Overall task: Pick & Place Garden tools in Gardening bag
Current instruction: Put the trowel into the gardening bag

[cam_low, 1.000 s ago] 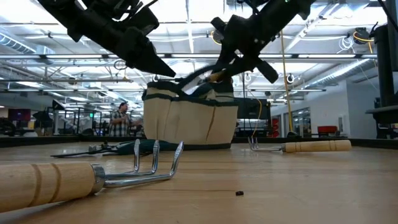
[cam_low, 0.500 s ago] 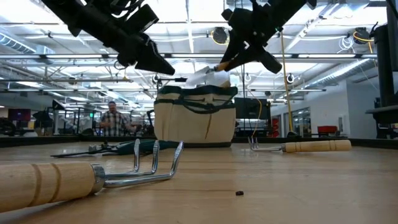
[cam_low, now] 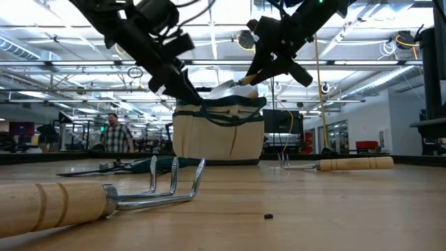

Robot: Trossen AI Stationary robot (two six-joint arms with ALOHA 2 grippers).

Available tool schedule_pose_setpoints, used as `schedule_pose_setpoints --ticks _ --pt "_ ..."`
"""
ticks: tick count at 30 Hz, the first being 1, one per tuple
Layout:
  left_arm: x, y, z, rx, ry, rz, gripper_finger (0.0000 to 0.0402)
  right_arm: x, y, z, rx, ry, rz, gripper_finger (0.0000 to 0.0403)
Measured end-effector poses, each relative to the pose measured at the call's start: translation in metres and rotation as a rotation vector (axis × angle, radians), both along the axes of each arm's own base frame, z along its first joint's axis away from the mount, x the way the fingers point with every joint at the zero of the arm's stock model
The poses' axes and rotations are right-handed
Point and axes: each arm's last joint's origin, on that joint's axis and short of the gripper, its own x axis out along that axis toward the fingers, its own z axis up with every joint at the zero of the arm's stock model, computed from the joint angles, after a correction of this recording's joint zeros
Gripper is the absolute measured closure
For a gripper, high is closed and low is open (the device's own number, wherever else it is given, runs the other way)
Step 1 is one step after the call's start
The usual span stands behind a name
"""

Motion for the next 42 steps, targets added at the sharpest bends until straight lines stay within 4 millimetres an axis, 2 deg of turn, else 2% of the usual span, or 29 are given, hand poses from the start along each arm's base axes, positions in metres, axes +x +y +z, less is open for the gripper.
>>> schedule_pose_setpoints --ticks 4,10,12,20,28,37,42 --pt "0.001 0.002 -0.004 -0.049 0.054 -0.028 0.0253 0.000 -0.003 0.000 -0.031 0.021 0.012 0.0344" --pt "0.003 -0.006 -0.002 -0.067 0.033 -0.080 0.0371 0.000 -0.005 0.000 -0.058 0.043 0.053 0.0344" --pt "0.005 -0.008 0.000 -0.067 0.010 -0.085 0.0391 0.005 -0.005 -0.005 -0.040 0.049 0.095 0.0344" --pt "0.010 -0.015 0.006 -0.069 -0.057 -0.130 0.0395 0.023 -0.002 -0.027 -0.069 0.090 0.210 0.0344" --pt "0.009 -0.014 0.005 -0.153 -0.079 -0.066 0.0394 0.047 0.000 -0.054 -0.146 0.088 0.268 0.0341" --pt "0.008 -0.014 0.003 -0.198 -0.062 -0.040 0.0392 0.053 0.002 -0.054 -0.155 0.027 0.265 0.0276" --pt "0.007 -0.014 0.003 -0.213 -0.064 -0.012 0.0397 0.054 0.001 -0.053 -0.138 -0.003 0.192 0.0242"
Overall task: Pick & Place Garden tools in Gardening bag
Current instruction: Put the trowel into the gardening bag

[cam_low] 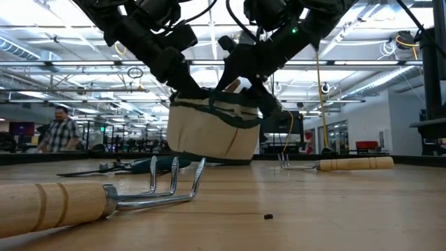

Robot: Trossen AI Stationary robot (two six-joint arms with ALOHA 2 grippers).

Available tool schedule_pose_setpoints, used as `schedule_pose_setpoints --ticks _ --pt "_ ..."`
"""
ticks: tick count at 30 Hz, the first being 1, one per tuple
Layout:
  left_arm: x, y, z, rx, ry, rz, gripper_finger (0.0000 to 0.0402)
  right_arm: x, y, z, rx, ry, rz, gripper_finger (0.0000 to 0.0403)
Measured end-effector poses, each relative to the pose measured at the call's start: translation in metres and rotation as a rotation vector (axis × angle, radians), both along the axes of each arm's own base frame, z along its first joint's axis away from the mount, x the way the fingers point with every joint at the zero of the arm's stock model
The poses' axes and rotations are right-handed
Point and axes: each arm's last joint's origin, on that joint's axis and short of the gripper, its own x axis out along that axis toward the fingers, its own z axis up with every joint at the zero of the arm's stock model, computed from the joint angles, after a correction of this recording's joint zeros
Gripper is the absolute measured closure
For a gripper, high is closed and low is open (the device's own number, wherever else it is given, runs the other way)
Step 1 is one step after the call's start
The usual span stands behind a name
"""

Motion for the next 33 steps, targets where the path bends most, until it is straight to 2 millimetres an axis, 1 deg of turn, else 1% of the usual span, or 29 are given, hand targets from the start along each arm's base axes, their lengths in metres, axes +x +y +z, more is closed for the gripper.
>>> schedule_pose_setpoints --ticks 3,5,8,10,15,18,20,23,26,30,33 --pt "-0.001 0.001 -0.001 -0.003 0.008 0.043 0.0390 -0.002 -0.001 0.000 -0.044 0.015 -0.096 0.0232" --pt "-0.001 0.001 -0.001 0.007 0.019 0.064 0.0389 -0.006 -0.001 0.003 -0.058 0.025 -0.160 0.0231" --pt "-0.002 0.002 -0.003 0.016 0.036 0.082 0.0396 -0.015 0.000 0.010 -0.014 0.023 -0.213 0.0239" --pt "-0.003 0.002 -0.003 0.017 0.039 0.089 0.0396 -0.023 0.002 0.016 0.047 0.024 -0.231 0.0245" --pt "-0.003 0.002 -0.003 0.004 0.040 0.105 0.0387 -0.040 0.002 0.039 0.214 -0.065 -0.265 0.0254" --pt "-0.002 0.002 -0.002 0.004 0.027 0.106 0.0396 -0.049 0.001 0.050 0.386 -0.089 -0.202 0.0254" --pt "-0.002 0.002 -0.002 0.005 0.021 0.105 0.0395 -0.052 0.000 0.055 0.475 -0.108 -0.175 0.0253" --pt "-0.002 0.003 -0.002 0.004 0.021 0.109 0.0385 -0.057 -0.005 0.055 0.539 -0.109 -0.231 0.0255" --pt "-0.003 0.003 -0.002 -0.017 0.024 0.124 0.0388 -0.060 -0.009 0.050 0.585 -0.090 -0.299 0.0260" --pt "-0.004 0.003 -0.004 -0.025 0.042 0.128 0.0397 -0.061 -0.007 0.043 0.639 -0.056 -0.354 0.0261" --pt "-0.004 0.002 -0.004 -0.041 0.040 0.135 0.0384 -0.060 -0.005 0.044 0.666 -0.082 -0.365 0.0261"
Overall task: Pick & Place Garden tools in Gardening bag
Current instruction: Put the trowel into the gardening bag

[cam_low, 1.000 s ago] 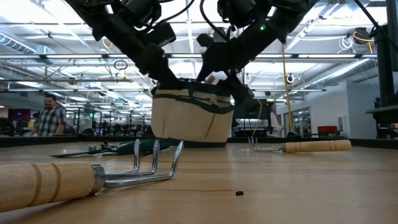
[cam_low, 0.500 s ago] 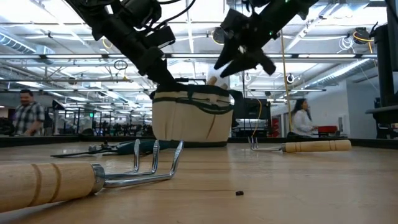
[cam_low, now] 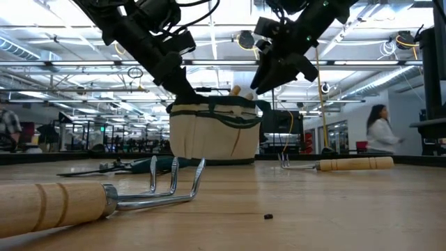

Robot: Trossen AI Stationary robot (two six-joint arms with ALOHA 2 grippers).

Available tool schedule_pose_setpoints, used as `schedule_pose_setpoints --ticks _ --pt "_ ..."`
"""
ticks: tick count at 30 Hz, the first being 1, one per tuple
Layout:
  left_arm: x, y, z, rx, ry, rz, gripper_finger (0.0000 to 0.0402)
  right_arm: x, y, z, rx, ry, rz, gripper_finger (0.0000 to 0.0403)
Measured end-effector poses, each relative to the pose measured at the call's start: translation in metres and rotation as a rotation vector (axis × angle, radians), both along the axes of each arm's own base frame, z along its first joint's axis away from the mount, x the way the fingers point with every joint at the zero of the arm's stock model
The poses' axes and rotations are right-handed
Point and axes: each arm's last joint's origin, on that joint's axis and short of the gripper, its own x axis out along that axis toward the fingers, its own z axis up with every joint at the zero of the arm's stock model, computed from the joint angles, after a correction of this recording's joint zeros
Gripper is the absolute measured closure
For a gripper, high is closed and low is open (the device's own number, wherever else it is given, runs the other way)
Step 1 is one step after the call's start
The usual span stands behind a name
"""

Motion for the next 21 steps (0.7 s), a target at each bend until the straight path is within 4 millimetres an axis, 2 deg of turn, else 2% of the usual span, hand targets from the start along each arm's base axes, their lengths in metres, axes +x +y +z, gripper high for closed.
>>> schedule_pose_setpoints --ticks 8,15,19,21 --pt "0.001 -0.006 0.001 0.008 0.001 -0.025 0.0324 0.000 0.002 0.001 0.019 -0.011 -0.012 0.0261" --pt "-0.013 -0.021 0.032 0.063 -0.094 -0.096 0.0308 -0.003 0.003 0.001 0.069 -0.012 -0.059 0.0261" --pt "-0.023 -0.024 0.052 0.056 -0.192 -0.081 0.0308 -0.004 0.003 0.000 0.112 -0.011 -0.103 0.0261" --pt "-0.021 -0.024 0.058 0.037 -0.259 -0.062 0.0308 -0.005 0.003 -0.001 0.129 -0.014 -0.120 0.0261"
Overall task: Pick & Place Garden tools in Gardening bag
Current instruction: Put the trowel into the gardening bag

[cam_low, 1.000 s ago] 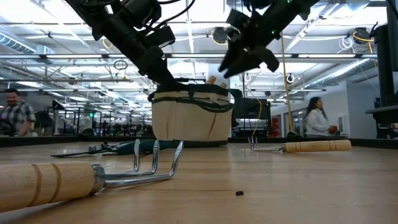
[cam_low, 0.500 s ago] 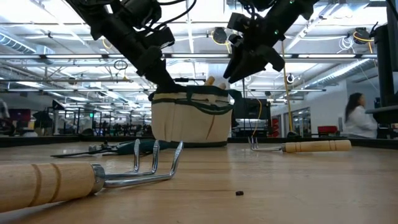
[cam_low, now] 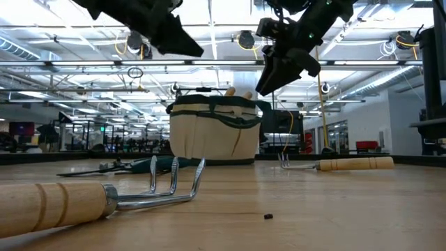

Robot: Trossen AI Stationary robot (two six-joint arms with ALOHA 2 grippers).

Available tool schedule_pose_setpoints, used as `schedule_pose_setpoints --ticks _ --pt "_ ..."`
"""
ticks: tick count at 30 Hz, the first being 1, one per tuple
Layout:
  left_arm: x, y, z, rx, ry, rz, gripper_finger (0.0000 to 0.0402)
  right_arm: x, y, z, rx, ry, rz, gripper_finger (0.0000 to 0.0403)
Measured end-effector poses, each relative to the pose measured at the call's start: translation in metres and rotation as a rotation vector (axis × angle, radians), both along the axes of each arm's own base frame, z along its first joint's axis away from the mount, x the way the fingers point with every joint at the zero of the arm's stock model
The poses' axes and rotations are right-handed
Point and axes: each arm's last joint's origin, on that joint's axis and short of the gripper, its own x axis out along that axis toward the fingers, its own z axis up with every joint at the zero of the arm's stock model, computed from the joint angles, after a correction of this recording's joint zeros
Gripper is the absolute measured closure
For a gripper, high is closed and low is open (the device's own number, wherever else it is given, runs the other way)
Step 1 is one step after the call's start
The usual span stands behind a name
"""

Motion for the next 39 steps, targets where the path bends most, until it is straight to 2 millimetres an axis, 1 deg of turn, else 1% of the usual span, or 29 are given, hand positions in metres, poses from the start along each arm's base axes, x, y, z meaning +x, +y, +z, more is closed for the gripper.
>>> schedule_pose_setpoints --ticks 3,6,10,13,16,20,23,27,39 --pt "0.002 0.001 0.001 -0.062 -0.042 0.023 0.0309 0.000 0.000 -0.001 0.022 -0.006 -0.022 0.0261" --pt "0.012 0.002 -0.003 -0.089 -0.084 0.015 0.0309 -0.002 0.000 -0.008 0.033 -0.002 -0.025 0.0261" --pt "0.025 0.004 -0.017 -0.092 -0.072 0.013 0.0309 -0.006 0.000 -0.025 0.058 -0.023 -0.071 0.0261" --pt "0.032 0.010 -0.030 -0.099 -0.043 0.033 0.0309 -0.007 0.000 -0.037 0.101 -0.102 -0.124 0.0261" --pt "0.038 0.019 -0.042 -0.118 -0.016 0.067 0.0309 -0.008 0.000 -0.045 0.079 -0.156 -0.149 0.0261" --pt "0.043 0.031 -0.051 -0.131 -0.031 0.109 0.0309 -0.011 -0.002 -0.042 0.019 -0.204 -0.197 0.0261" --pt "0.048 0.037 -0.056 -0.146 -0.056 0.093 0.0309 -0.011 -0.002 -0.043 0.043 -0.207 -0.242 0.0261" --pt "0.053 0.040 -0.060 -0.171 -0.077 0.041 0.0309 -0.011 0.000 -0.043 0.034 -0.205 -0.227 0.0261" --pt "0.057 0.041 -0.084 -0.194 0.037 0.054 0.0309 -0.011 -0.003 -0.043 0.029 -0.202 -0.229 0.0261"
